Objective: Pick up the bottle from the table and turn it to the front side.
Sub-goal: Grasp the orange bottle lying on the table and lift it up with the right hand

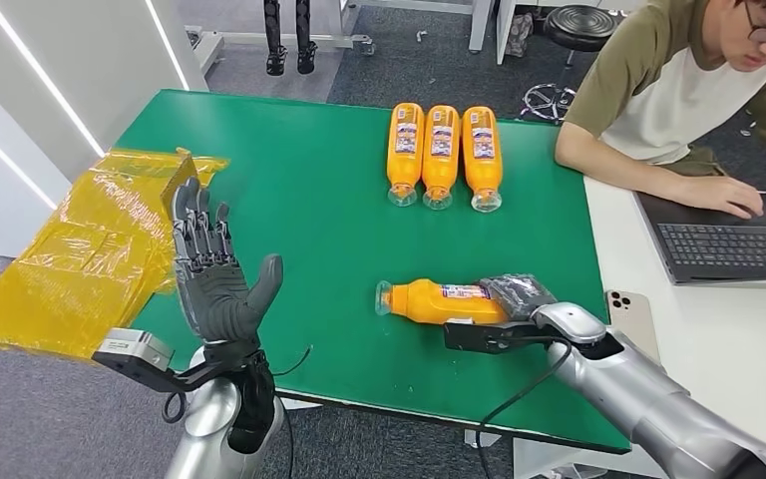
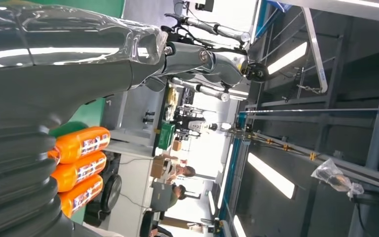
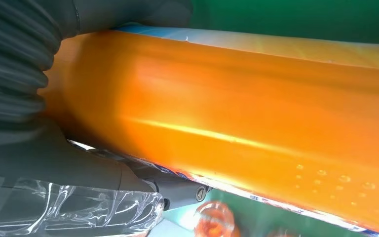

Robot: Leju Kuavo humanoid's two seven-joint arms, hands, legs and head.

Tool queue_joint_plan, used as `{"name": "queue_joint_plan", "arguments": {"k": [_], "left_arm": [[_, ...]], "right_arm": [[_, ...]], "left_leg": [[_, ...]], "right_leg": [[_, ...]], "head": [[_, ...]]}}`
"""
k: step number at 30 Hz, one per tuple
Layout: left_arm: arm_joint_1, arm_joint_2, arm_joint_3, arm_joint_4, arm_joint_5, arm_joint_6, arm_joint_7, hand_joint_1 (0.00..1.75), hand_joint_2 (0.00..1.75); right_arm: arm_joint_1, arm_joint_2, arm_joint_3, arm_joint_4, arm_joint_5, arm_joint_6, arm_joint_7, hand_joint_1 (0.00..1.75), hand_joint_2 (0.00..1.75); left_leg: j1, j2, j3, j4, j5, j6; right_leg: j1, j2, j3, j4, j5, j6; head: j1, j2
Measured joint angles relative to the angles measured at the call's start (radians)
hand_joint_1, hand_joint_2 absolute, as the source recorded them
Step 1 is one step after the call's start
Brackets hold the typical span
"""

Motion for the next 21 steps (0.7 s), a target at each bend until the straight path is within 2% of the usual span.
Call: {"name": "queue_joint_plan", "arguments": {"k": [4,11,14,16,21], "left_arm": [[0.0,0.0,0.0,-0.001,-0.001,0.018,0.0,0.0,1.75],[-0.002,0.0,-0.003,0.003,0.002,0.035,0.0,0.0,1.75],[-0.008,0.0,-0.014,0.027,0.018,0.016,0.0,0.0,1.75],[-0.016,0.0,-0.03,0.065,0.039,-0.034,0.001,0.0,1.75],[-0.046,-0.001,-0.082,0.174,0.045,-0.148,0.037,0.0,1.75]], "right_arm": [[0.087,0.055,-0.059,-0.018,-0.049,-0.204,-0.019,1.75,1.75],[0.242,0.179,-0.2,-0.102,-0.143,-0.426,-0.151,1.75,1.75],[0.317,0.237,-0.266,-0.152,-0.096,-0.57,-0.189,1.75,1.75],[0.376,0.276,-0.307,-0.201,-0.045,-0.64,-0.198,1.75,1.75],[0.525,0.354,-0.394,-0.341,0.057,-0.692,-0.198,1.75,1.75]], "left_leg": [[0.0,0.0,0.0,0.0,0.0,0.0],[0.001,0.0,0.0,-0.001,0.0,0.0],[0.0,0.001,-0.001,-0.001,0.0,0.0],[0.0,0.0,-0.001,-0.001,0.0,0.0],[0.0,0.0,-0.002,-0.001,0.0,0.0]], "right_leg": [[0.0,0.001,-0.001,0.0,0.0,0.0],[0.001,0.0,-0.002,0.0,-0.001,-0.001],[0.0,0.001,-0.002,0.0,-0.001,-0.001],[0.0,0.0,-0.003,0.0,-0.001,-0.001],[0.0,0.0,-0.004,0.0,-0.001,-0.001]], "head": [[0.0,0.0],[0.0,0.0],[0.0,0.0],[0.0,0.0],[0.0,0.0]]}}
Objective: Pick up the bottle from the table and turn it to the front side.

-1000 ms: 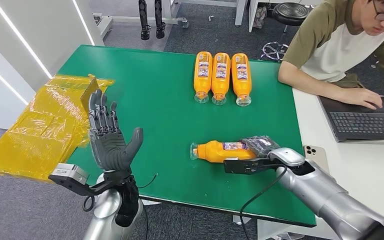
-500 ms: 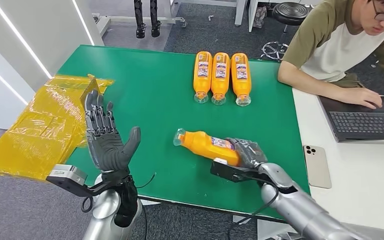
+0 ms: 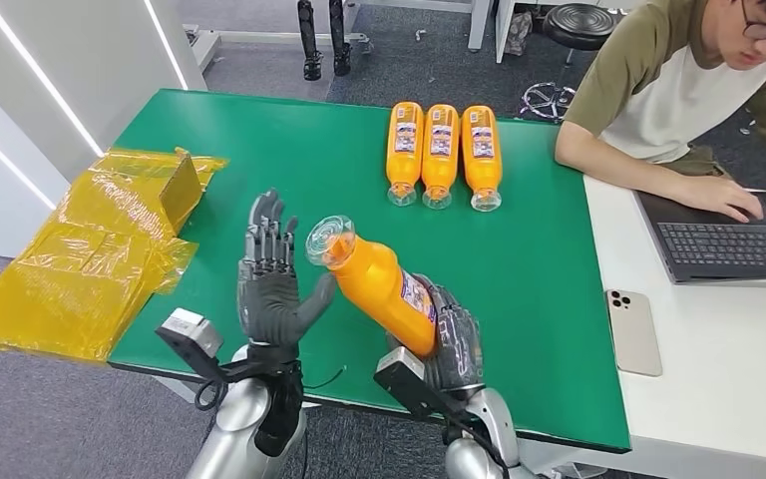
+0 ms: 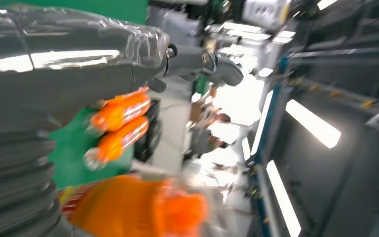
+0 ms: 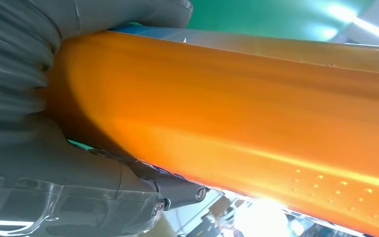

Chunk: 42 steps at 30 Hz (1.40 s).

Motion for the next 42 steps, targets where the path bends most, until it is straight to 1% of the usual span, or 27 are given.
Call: {"name": "queue_joint_plan", "arguments": {"k": [3,6,10,14,19,22,24,27,32,38,39,40,42], "left_arm": [[-0.017,-0.001,-0.03,0.05,-0.006,-0.068,0.015,0.0,1.75],[-0.027,-0.002,-0.05,0.077,-0.002,-0.137,0.017,0.0,1.75],[-0.032,-0.002,-0.066,0.088,-0.011,-0.164,0.019,0.0,1.75],[-0.034,-0.003,-0.07,0.091,-0.021,-0.167,0.023,0.0,1.75],[-0.035,-0.004,-0.07,0.093,-0.023,-0.167,0.027,0.0,1.75],[-0.035,-0.004,-0.069,0.093,-0.024,-0.169,0.027,0.0,1.75],[-0.035,-0.004,-0.067,0.093,-0.029,-0.168,0.027,0.0,1.75],[-0.036,-0.004,-0.062,0.093,-0.062,-0.139,0.032,0.0,1.75],[-0.035,-0.005,-0.055,0.093,-0.093,-0.115,0.039,0.0,1.75],[-0.035,-0.005,-0.053,0.093,-0.134,-0.075,0.039,0.0,1.75],[-0.035,-0.005,-0.053,0.093,-0.134,-0.072,0.039,0.1,1.75],[-0.035,-0.005,-0.053,0.093,-0.134,-0.069,0.039,0.5,1.75],[-0.035,-0.005,-0.052,0.093,-0.126,-0.067,0.039,1.37,1.75]], "right_arm": [[0.064,0.03,-0.047,-0.068,0.054,0.013,0.006,1.75,1.75],[0.104,0.05,-0.081,-0.115,0.103,0.041,0.017,1.75,1.75],[0.131,0.068,-0.105,-0.15,0.147,0.073,0.027,1.75,1.75],[0.14,0.078,-0.113,-0.16,0.2,0.12,0.055,1.75,1.75],[0.144,0.082,-0.116,-0.164,0.309,0.185,0.132,1.75,1.75],[0.144,0.082,-0.12,-0.172,0.406,0.203,0.18,1.75,1.75],[0.145,0.082,-0.126,-0.181,0.488,0.199,0.208,1.75,1.75],[0.15,0.082,-0.137,-0.199,0.601,0.187,0.238,1.75,1.75],[0.168,0.08,-0.159,-0.23,0.704,0.182,0.25,1.75,1.75],[0.174,0.08,-0.167,-0.233,0.723,0.174,0.242,1.75,1.75],[0.173,0.08,-0.167,-0.232,0.726,0.175,0.243,1.75,1.75],[0.173,0.08,-0.167,-0.231,0.728,0.176,0.243,1.75,1.75],[0.172,0.08,-0.167,-0.228,0.731,0.177,0.243,1.75,1.75]], "left_leg": [[0.0,0.0,0.0,0.0,0.0,0.0],[0.0,0.001,0.0,0.0,0.0,0.0],[0.0,0.001,0.0,0.0,0.0,0.0],[0.0,0.001,0.0,0.0,0.0,0.0],[0.0,0.001,0.0,0.0,0.0,0.0],[0.0,0.001,0.0,0.0,0.0,0.0],[0.0,0.001,0.0,0.0,0.0,0.0],[0.0,0.001,0.0,0.0,0.0,0.0],[0.0,0.001,0.0,0.0,0.0,0.0],[0.0,0.001,0.0,0.0,0.0,0.0],[0.0,0.001,0.0,0.0,0.0,0.0],[0.0,0.001,0.0,0.0,0.0,0.0],[0.0,0.001,0.0,0.0,0.0,0.0]], "right_leg": [[0.0,0.0,0.0,0.0,0.0,0.0],[0.0,0.0,0.0,0.0,0.0,0.0],[0.0,0.001,0.0,0.0,0.0,0.0],[0.0,0.001,0.0,0.0,0.0,0.0],[0.0,0.001,-0.001,0.0,0.0,0.0],[0.0,0.001,-0.001,0.0,0.0,0.0],[0.0,0.001,-0.001,0.0,0.0,0.0],[0.0,0.001,-0.001,0.0,0.0,0.0],[0.0,0.001,-0.001,0.0,0.0,0.0],[0.0,0.002,-0.001,0.0,0.0,0.0],[0.0,0.002,-0.001,0.0,0.0,0.0],[0.0,0.002,-0.001,0.0,0.0,0.0],[0.0,0.002,-0.001,0.0,0.0,0.0]], "head": [[0.0,0.0],[0.0,0.0],[0.0,0.0],[0.0,0.0],[0.0,0.0],[0.0,0.0],[0.0,0.0],[0.0,0.0],[0.0,0.0],[0.0,0.0],[0.0,0.0],[0.0,0.0],[0.0,0.0]]}}
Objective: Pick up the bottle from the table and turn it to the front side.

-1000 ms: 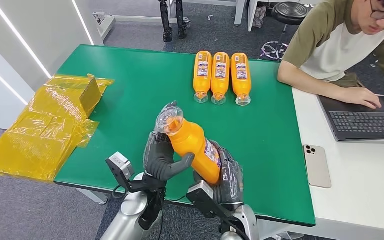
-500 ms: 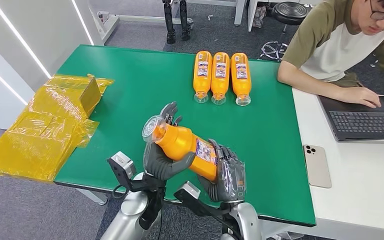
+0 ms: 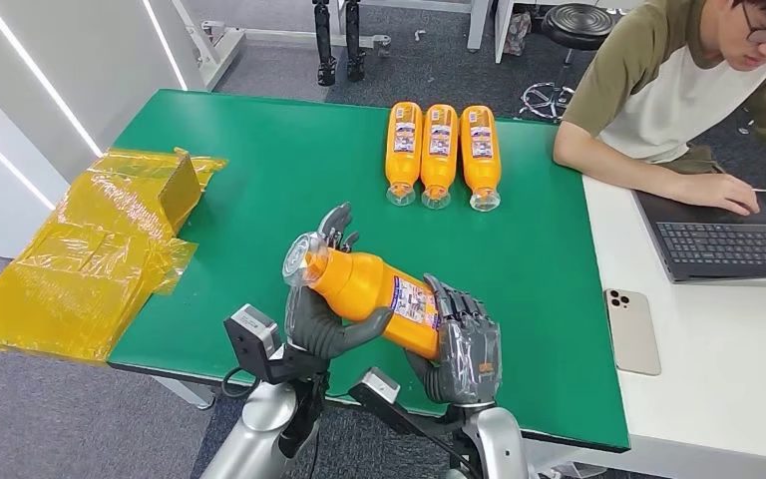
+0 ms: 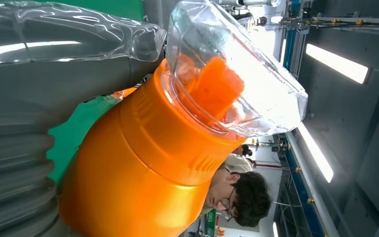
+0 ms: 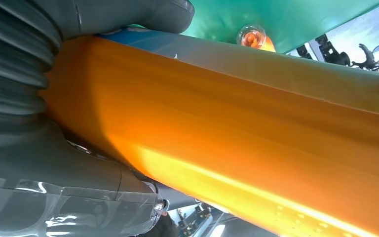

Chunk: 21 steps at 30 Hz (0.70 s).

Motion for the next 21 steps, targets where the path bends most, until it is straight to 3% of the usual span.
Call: {"name": "queue_joint_plan", "arguments": {"k": [1,2,19,20,21], "left_arm": [[0.0,0.0,0.001,0.0,0.006,0.001,-0.001,1.71,1.75],[0.0,0.0,0.002,0.0,0.014,0.001,-0.002,1.75,1.75],[0.001,-0.002,0.009,0.0,0.101,0.035,-0.027,1.75,1.75],[0.001,-0.002,0.009,0.0,0.101,0.035,-0.027,1.75,1.75],[0.001,-0.002,0.009,0.0,0.102,0.035,-0.028,1.75,1.75]], "right_arm": [[-0.001,0.0,0.0,0.002,0.001,0.001,0.0,1.75,1.75],[-0.002,0.0,0.001,0.004,0.001,0.001,0.0,1.75,1.75],[-0.028,0.008,0.021,0.029,0.016,0.024,0.005,1.75,1.75],[-0.028,0.008,0.021,0.029,0.015,0.024,0.004,1.55,1.75],[-0.028,0.008,0.022,0.03,0.013,0.024,0.003,1.11,1.75]], "left_leg": [[0.0,0.0,0.0,0.0,0.0,0.0],[0.0,0.0,0.0,0.0,0.0,0.0],[0.0,0.0,0.0,0.0,0.0,0.0],[0.0,0.0,0.0,0.0,0.0,0.0],[0.0,0.0,0.0,0.0,0.0,0.0]], "right_leg": [[0.0,0.0,0.0,0.0,0.0,0.0],[0.0,0.0,0.0,0.0,0.0,0.0],[0.0,0.0,0.0,0.0,0.0,0.0],[0.0,0.0,0.0,0.0,0.0,0.0],[0.0,0.0,0.0,0.0,0.0,0.0]], "head": [[0.0,0.0],[0.0,0.0],[0.0,0.0],[0.0,0.0],[0.0,0.0]]}}
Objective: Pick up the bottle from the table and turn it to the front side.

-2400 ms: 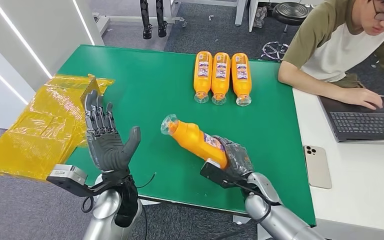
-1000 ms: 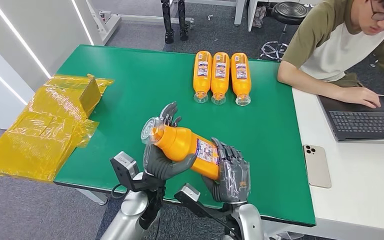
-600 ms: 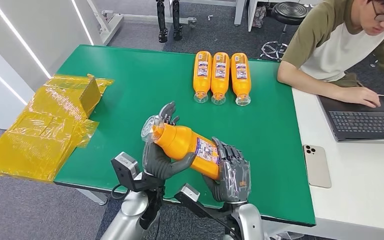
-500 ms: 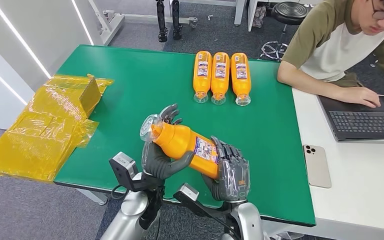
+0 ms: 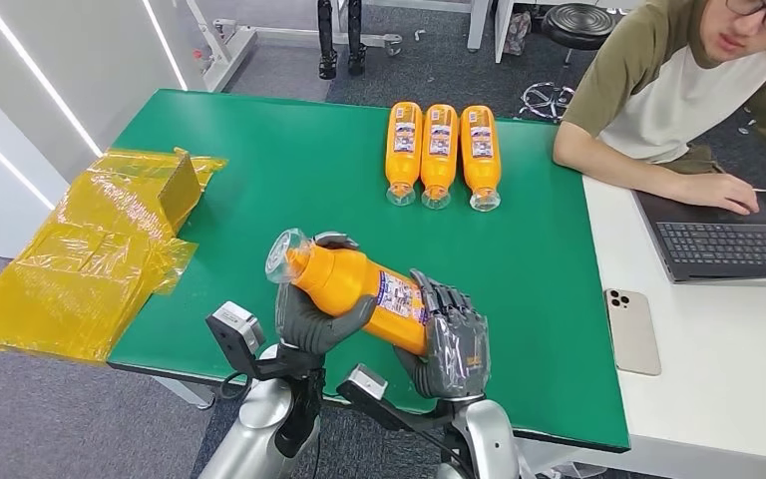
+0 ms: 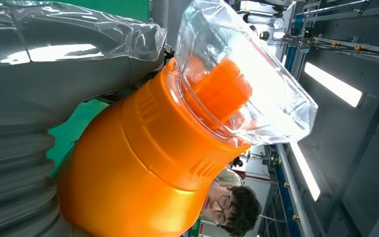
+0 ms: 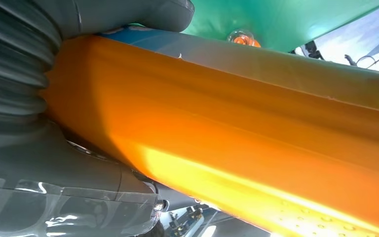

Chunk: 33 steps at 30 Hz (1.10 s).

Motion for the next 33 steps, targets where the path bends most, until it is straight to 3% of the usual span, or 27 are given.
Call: {"name": "queue_joint_plan", "arguments": {"k": [2,3,11,21,29,33], "left_arm": [[0.0,0.0,0.0,0.0,0.004,0.001,-0.004,1.75,1.75],[0.0,0.0,0.0,0.0,0.008,0.003,-0.006,1.75,1.75],[-0.018,-0.004,0.001,0.0,0.033,0.039,-0.019,1.75,1.75],[-0.02,-0.003,0.001,0.0,0.007,0.112,-0.019,1.75,1.75],[-0.036,0.016,0.026,0.016,-0.301,0.344,0.039,1.75,1.75],[-0.035,0.037,0.06,0.017,-0.451,0.387,0.085,1.75,1.75]], "right_arm": [[0.0,0.001,0.002,0.001,-0.032,0.0,-0.016,0.24,1.75],[0.002,0.002,0.003,0.002,-0.063,0.001,-0.032,0.0,1.75],[0.049,0.007,0.005,-0.037,-0.404,0.003,-0.207,0.0,1.75],[0.075,0.01,0.035,-0.173,-0.752,-0.108,-0.398,0.0,1.75],[0.087,0.003,0.066,-0.264,-0.939,-0.169,-0.516,0.0,1.75],[0.088,-0.007,0.083,-0.286,-0.96,-0.206,-0.536,0.0,1.75]], "left_leg": [[0.0,0.0,0.0,0.0,0.0,0.0],[0.0,0.0,0.0,0.0,0.0,0.0],[0.0,0.0,-0.001,0.0,0.0,0.0],[0.0,0.0,-0.001,0.0,0.0,0.0],[0.0,0.0,-0.001,0.0,0.0,0.0],[0.0,0.0,-0.001,0.0,0.0,0.0]], "right_leg": [[0.0,0.0,0.0,0.0,0.0,0.0],[0.0,0.0,0.0,0.0,0.0,0.0],[0.0,0.0,0.0,0.0,0.0,0.0],[0.0,0.0,0.0,0.0,0.0,0.0],[0.0,0.0,0.0,0.0,0.0,0.0],[0.0,0.0,0.0,0.0,0.0,0.0]], "head": [[0.0,0.0],[0.0,0.0],[0.0,0.0],[0.0,0.0],[0.0,0.0],[0.0,0.0]]}}
